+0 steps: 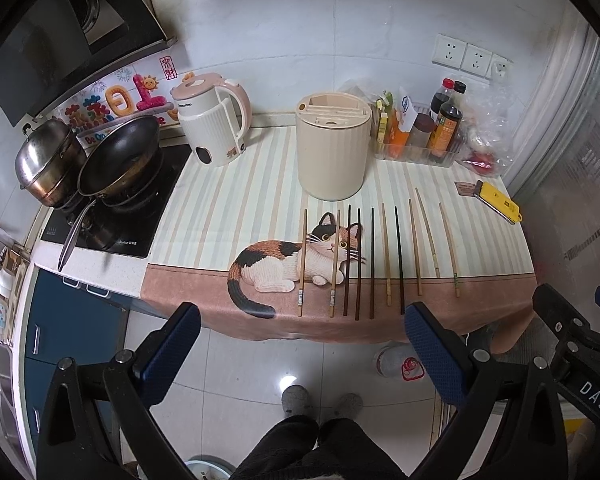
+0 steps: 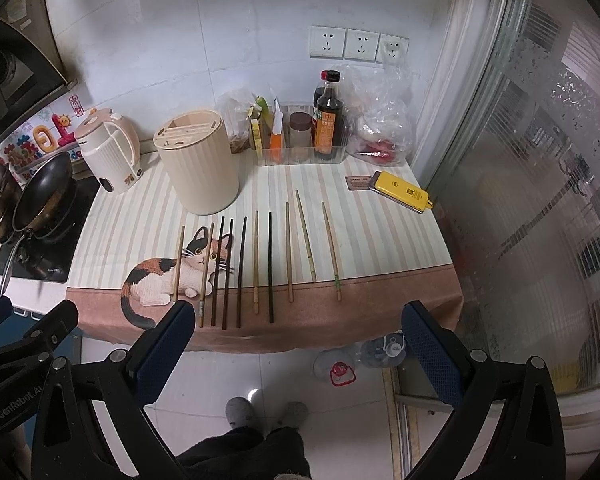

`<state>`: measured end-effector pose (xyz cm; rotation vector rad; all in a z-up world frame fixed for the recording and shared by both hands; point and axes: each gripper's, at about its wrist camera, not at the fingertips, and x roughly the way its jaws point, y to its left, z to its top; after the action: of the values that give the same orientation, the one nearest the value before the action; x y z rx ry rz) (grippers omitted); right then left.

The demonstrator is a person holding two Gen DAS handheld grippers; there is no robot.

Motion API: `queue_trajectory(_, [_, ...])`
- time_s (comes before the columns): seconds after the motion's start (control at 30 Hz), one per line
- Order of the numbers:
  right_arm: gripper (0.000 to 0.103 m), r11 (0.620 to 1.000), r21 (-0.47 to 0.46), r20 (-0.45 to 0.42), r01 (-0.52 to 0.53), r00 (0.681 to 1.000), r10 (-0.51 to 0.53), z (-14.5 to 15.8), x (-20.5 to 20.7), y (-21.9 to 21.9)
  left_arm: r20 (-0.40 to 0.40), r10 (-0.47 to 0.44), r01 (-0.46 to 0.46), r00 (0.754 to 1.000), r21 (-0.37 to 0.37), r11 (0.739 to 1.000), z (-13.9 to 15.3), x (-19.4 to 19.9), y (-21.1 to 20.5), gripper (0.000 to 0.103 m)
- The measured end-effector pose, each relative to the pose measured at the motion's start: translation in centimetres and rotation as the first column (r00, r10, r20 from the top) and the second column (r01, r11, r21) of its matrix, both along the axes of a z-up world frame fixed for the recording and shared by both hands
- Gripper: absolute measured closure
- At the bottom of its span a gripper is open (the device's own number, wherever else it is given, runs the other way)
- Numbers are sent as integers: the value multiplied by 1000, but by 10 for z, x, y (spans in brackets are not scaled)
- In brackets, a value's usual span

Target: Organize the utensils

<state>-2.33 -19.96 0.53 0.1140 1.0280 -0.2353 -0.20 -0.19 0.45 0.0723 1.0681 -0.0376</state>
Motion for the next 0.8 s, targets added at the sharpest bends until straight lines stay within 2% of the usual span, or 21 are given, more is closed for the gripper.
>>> queue_trajectory(0.8, [0,1000,-14,9,-1,1000,1,10,-1,-5,4,-8,8,1000,-5,1000,10,-2,-7,0])
